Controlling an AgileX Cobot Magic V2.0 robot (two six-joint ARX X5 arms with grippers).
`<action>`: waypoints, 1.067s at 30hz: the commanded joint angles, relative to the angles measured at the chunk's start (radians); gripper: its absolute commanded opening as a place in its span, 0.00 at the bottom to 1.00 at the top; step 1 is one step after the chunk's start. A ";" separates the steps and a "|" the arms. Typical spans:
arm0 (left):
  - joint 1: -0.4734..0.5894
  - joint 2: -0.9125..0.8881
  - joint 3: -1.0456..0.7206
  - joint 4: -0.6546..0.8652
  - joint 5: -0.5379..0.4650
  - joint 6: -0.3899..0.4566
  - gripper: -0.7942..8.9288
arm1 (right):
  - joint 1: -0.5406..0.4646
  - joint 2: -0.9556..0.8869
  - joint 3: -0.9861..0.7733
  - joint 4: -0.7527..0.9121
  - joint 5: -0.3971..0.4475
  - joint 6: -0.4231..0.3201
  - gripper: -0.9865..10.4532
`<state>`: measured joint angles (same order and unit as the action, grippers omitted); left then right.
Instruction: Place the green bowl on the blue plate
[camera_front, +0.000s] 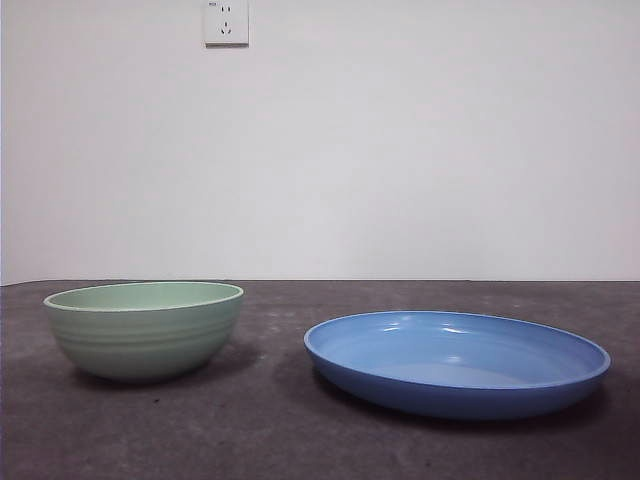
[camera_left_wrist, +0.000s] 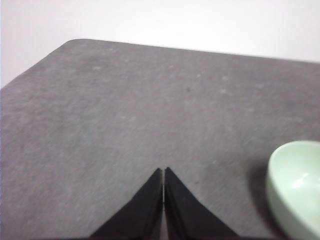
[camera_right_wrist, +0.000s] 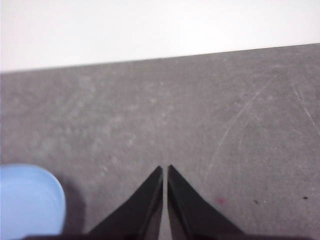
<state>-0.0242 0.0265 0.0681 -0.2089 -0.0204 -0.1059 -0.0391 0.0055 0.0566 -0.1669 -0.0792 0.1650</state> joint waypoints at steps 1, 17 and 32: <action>-0.012 0.019 0.055 0.015 0.004 -0.063 0.09 | 0.010 -0.001 0.069 -0.011 -0.003 0.080 0.10; -0.077 0.368 0.570 -0.169 0.183 -0.090 0.09 | 0.031 0.247 0.576 -0.369 -0.190 0.113 0.10; -0.126 0.677 0.990 -0.562 0.463 0.017 0.09 | 0.041 0.525 0.878 -0.552 -0.542 0.010 0.10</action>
<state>-0.1459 0.6891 1.0298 -0.7654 0.4297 -0.1417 -0.0021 0.5220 0.9184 -0.7227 -0.6117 0.2050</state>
